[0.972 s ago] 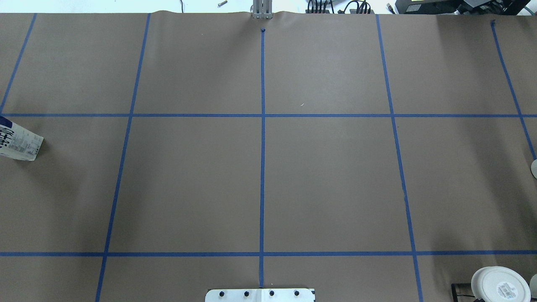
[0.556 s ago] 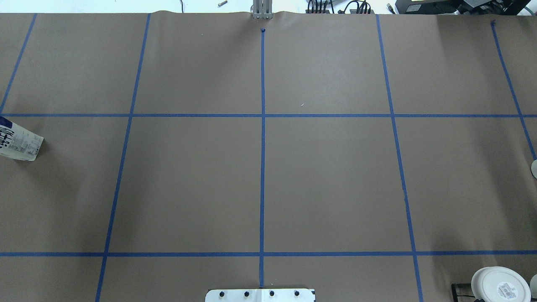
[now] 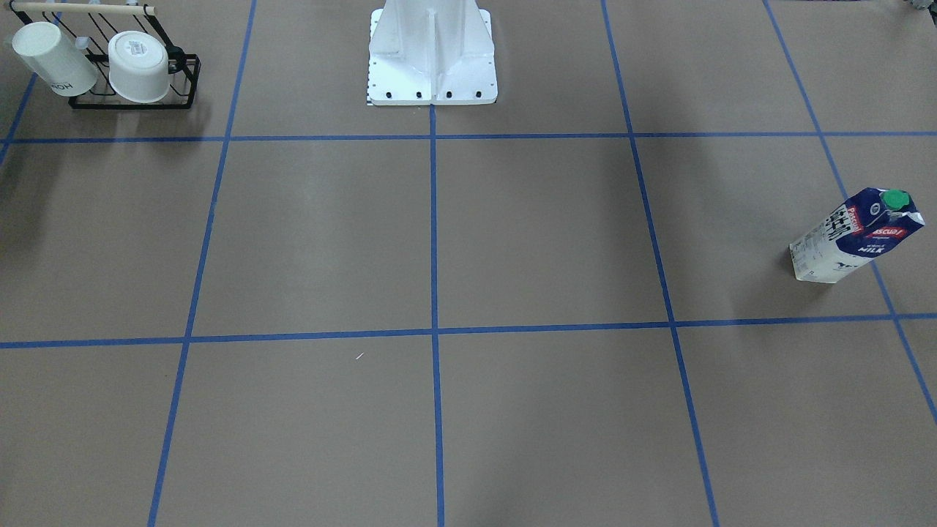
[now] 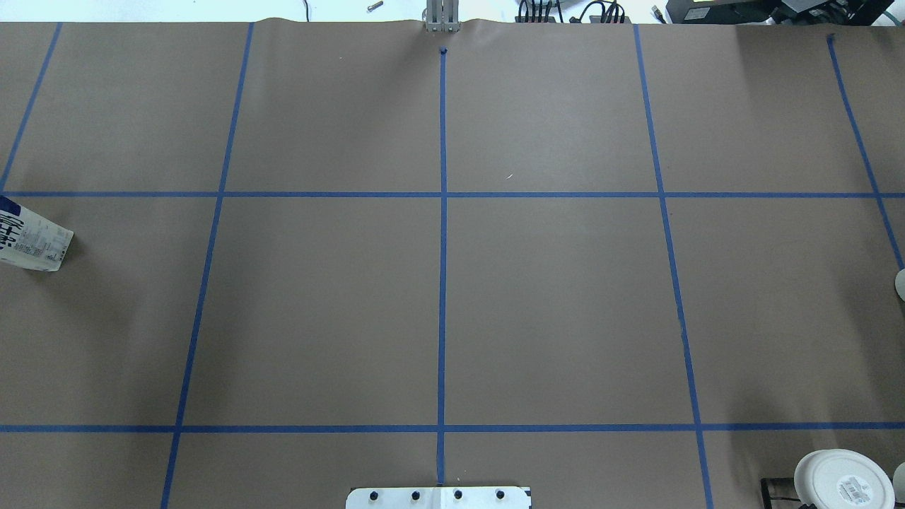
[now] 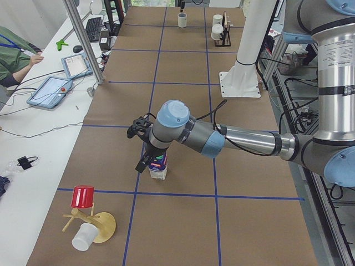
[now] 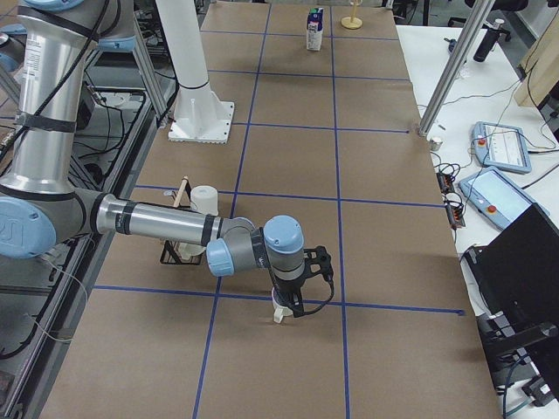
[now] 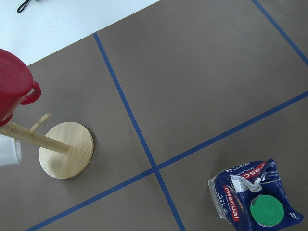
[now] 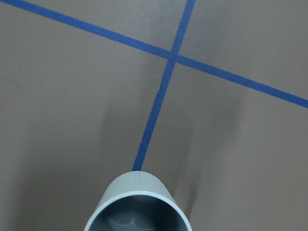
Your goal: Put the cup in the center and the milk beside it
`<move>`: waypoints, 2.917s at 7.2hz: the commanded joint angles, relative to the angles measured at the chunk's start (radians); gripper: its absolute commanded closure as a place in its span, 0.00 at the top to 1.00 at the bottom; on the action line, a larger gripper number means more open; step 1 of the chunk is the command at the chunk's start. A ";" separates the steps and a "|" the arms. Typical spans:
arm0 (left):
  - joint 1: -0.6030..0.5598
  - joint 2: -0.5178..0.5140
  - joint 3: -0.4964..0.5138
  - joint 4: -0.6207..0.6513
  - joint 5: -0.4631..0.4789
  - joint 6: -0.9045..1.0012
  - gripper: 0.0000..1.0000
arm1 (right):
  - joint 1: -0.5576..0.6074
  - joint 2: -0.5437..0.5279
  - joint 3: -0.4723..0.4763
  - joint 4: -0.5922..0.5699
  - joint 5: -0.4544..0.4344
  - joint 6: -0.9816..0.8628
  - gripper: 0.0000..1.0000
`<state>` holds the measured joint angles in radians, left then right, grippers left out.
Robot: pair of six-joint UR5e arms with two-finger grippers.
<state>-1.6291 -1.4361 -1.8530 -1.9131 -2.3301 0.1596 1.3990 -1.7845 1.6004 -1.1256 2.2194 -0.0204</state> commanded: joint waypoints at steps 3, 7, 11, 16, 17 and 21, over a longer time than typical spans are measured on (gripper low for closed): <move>0.000 0.000 -0.002 -0.001 0.000 0.000 0.99 | -0.026 0.000 -0.086 0.070 -0.015 -0.056 0.44; 0.000 0.002 0.004 -0.001 0.000 0.001 0.99 | -0.028 0.020 -0.068 0.067 0.002 -0.067 0.00; 0.000 0.000 0.015 -0.001 0.000 0.001 0.99 | -0.020 0.199 0.004 0.058 0.202 -0.029 0.00; 0.001 0.002 0.015 -0.001 0.002 -0.002 0.99 | -0.516 0.621 0.079 0.052 -0.056 0.938 0.00; 0.002 0.000 0.023 -0.001 0.002 -0.002 0.99 | -0.602 0.689 0.087 -0.067 -0.166 1.009 0.00; 0.000 0.002 0.023 -0.001 0.002 -0.002 0.99 | -0.860 0.950 0.110 -0.554 -0.345 1.186 0.00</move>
<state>-1.6290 -1.4349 -1.8296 -1.9144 -2.3286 0.1580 0.6026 -0.8743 1.7185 -1.6285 1.9079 1.0980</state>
